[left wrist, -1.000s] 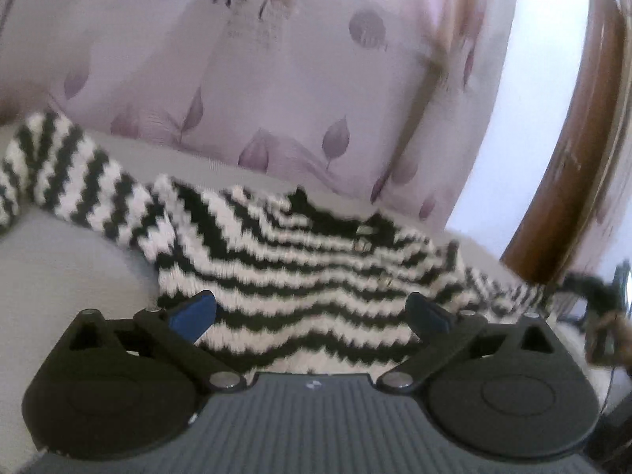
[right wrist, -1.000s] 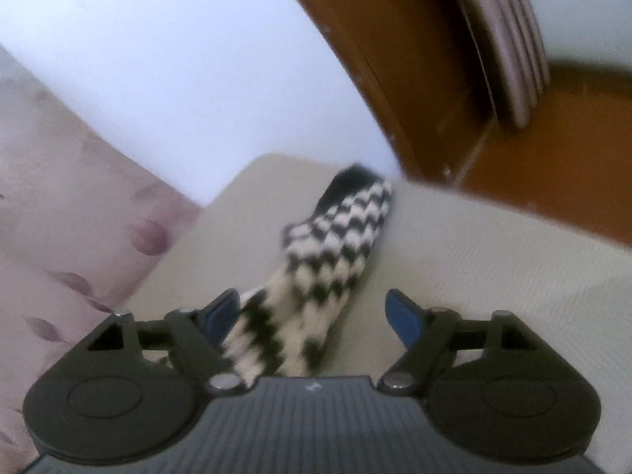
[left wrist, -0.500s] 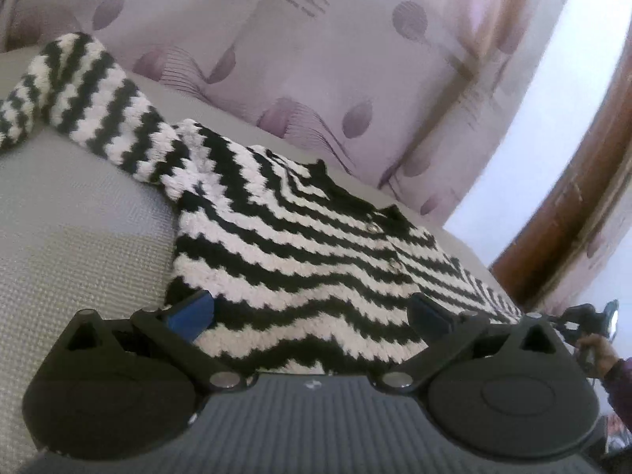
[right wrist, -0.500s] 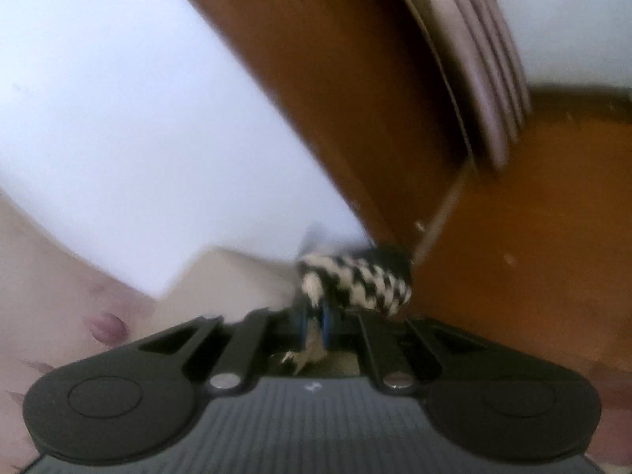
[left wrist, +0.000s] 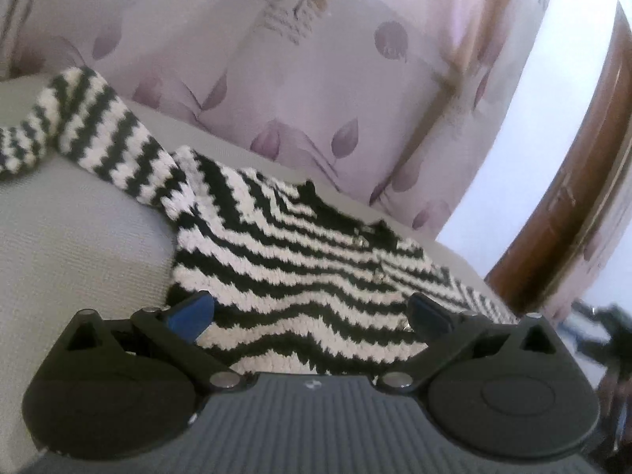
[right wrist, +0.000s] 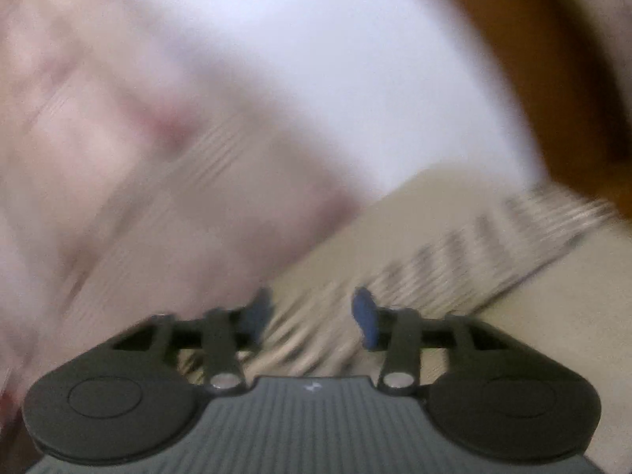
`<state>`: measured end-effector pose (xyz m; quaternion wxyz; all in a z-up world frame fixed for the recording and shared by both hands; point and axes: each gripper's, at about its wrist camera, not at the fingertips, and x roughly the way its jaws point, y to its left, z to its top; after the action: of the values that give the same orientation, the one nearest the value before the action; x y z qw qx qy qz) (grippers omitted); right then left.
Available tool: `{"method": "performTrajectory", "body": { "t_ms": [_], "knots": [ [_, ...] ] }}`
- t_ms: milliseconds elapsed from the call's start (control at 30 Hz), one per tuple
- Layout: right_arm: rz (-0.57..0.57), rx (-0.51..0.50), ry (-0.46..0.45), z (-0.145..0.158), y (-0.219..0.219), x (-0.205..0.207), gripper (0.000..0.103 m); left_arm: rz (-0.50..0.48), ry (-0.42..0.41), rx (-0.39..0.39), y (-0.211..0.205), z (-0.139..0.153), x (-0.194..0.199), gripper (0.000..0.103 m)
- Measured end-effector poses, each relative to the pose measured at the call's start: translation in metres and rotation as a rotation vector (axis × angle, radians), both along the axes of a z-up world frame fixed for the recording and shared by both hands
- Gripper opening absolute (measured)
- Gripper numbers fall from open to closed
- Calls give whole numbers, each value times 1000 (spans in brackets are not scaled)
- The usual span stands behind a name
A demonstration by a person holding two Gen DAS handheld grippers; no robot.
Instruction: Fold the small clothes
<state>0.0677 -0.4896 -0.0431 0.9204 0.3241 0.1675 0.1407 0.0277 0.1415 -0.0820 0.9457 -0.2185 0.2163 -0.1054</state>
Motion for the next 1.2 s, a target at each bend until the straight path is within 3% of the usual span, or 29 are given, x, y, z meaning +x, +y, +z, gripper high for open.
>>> {"method": "performTrajectory", "body": {
  "t_ms": [67,133,200,267,333,400,567,600,667,700,733,767,867,967,1033,1133,1200],
  "knots": [
    [185,-85,1,0,65,-10,85,32,-12,9,11,9,-9,103],
    [315,-169,35,-11,114,-15,85,95,-15,30,29,17,-14,103],
    [373,-321,94,-28,156,-18,85,183,-29,61,54,22,-16,103],
    [402,-410,96,-40,174,-20,86,298,-37,168,82,27,-12,103],
    [380,-510,77,-44,190,-31,86,337,56,235,111,26,6,102],
    [373,-536,78,-46,197,-39,87,380,128,197,140,20,20,102],
    [338,-473,119,-42,197,-35,87,539,224,74,203,-2,47,102],
    [331,-472,124,-40,198,-37,87,538,205,65,209,-5,52,100],
    [320,-486,130,-40,202,-40,87,461,182,90,214,-7,67,71],
    [316,-498,130,-39,204,-42,87,427,191,102,216,-7,74,12],
    [314,-511,131,-38,205,-44,87,410,225,82,222,-8,83,13],
    [311,-522,133,-38,207,-45,87,423,208,59,227,-5,83,13],
    [307,-528,148,-36,208,-45,87,499,119,172,239,24,78,13],
    [306,-528,159,-36,207,-44,87,600,73,205,272,60,72,13],
    [305,-541,162,-36,209,-44,87,685,96,231,291,78,65,13],
    [304,-557,160,-36,211,-45,87,803,197,219,314,89,41,13],
    [305,-559,157,-37,210,-46,87,782,253,290,317,85,37,16]
  ]
}}
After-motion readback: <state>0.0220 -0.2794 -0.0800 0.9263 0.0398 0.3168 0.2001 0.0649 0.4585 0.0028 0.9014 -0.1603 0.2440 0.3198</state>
